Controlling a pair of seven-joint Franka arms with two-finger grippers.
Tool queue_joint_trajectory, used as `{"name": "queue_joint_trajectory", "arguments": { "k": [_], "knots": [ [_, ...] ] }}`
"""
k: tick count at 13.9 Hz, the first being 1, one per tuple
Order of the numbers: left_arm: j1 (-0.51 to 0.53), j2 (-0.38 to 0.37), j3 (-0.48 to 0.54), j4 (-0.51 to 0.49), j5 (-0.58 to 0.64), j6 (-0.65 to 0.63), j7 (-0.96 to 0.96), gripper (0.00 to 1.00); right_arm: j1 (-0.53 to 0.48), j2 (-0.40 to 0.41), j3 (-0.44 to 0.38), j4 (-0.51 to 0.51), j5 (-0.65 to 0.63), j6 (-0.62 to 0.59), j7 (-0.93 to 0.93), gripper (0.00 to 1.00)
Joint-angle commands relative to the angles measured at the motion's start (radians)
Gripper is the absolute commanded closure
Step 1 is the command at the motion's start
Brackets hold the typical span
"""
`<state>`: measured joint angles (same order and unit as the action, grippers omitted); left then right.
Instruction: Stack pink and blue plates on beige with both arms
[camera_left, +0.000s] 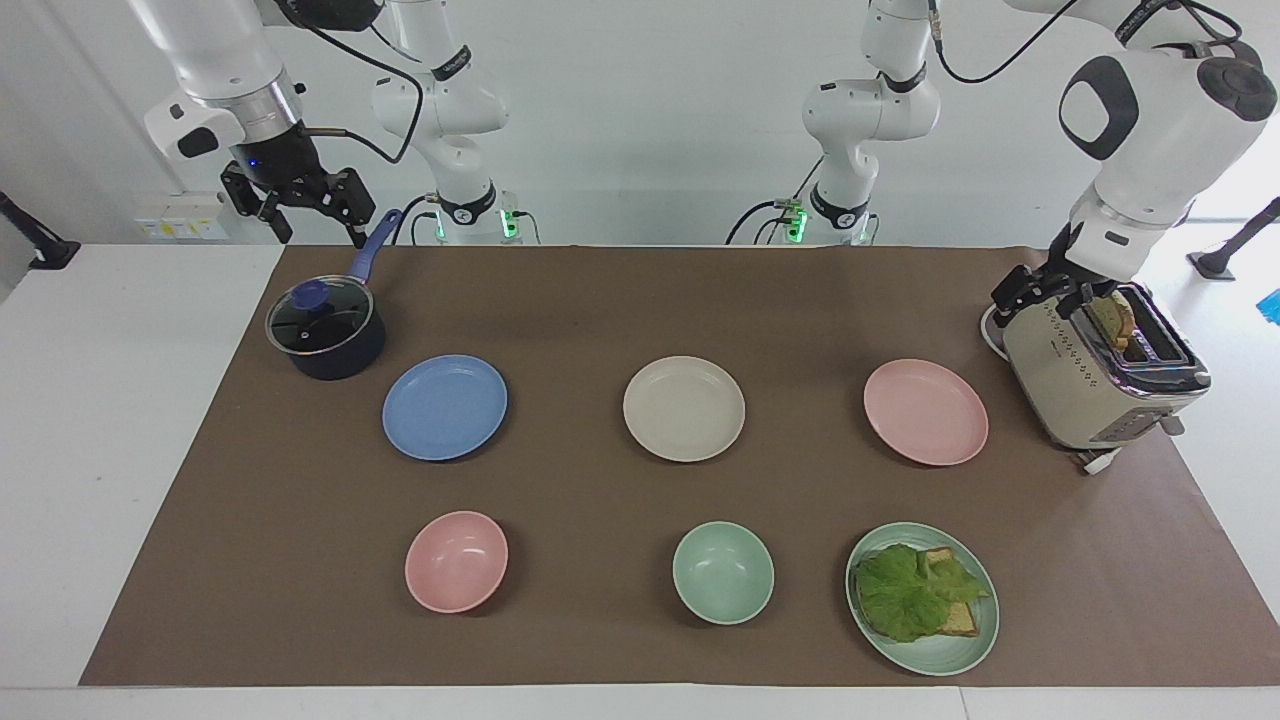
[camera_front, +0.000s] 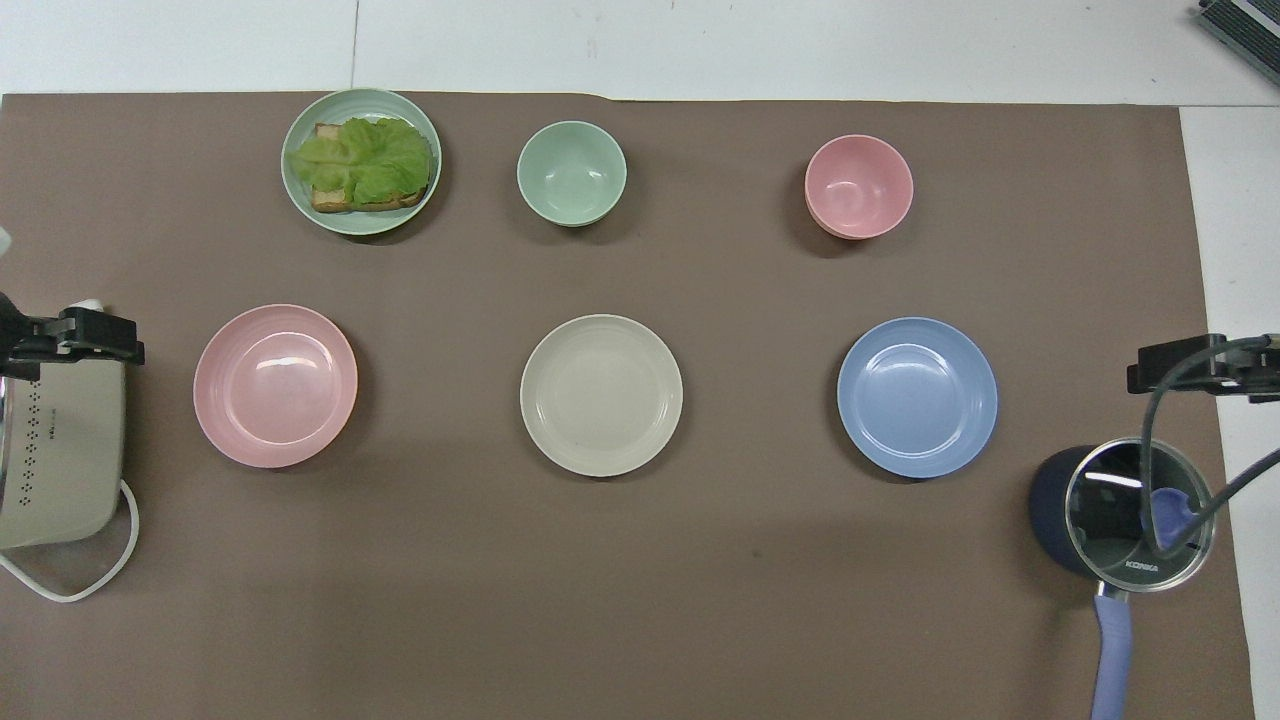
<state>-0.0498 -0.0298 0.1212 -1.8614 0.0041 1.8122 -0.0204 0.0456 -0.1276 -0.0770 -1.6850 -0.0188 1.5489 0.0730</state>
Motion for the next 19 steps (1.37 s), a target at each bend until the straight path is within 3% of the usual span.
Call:
{"name": "queue_joint_trajectory", "arguments": {
  "k": [1, 7, 12, 19],
  "knots": [
    [0.011, 0.005, -0.006, -0.099, -0.010, 0.116, 0.016, 0.00, -0.009, 0.005, 0.002, 0.010, 0.022, -0.003, -0.010, 0.00],
    [0.033, 0.131, -0.006, -0.137, -0.010, 0.194, 0.028, 0.00, -0.012, 0.003, 0.002, 0.008, 0.022, -0.006, -0.012, 0.00],
    [0.048, 0.172, -0.008, -0.217, -0.010, 0.328, 0.066, 0.00, -0.012, 0.005, 0.002, 0.008, 0.022, 0.007, -0.009, 0.00],
    [0.070, 0.211, -0.008, -0.236, -0.010, 0.354, 0.050, 0.00, -0.012, 0.006, 0.002, 0.008, 0.022, 0.011, -0.009, 0.00]
  ]
}}
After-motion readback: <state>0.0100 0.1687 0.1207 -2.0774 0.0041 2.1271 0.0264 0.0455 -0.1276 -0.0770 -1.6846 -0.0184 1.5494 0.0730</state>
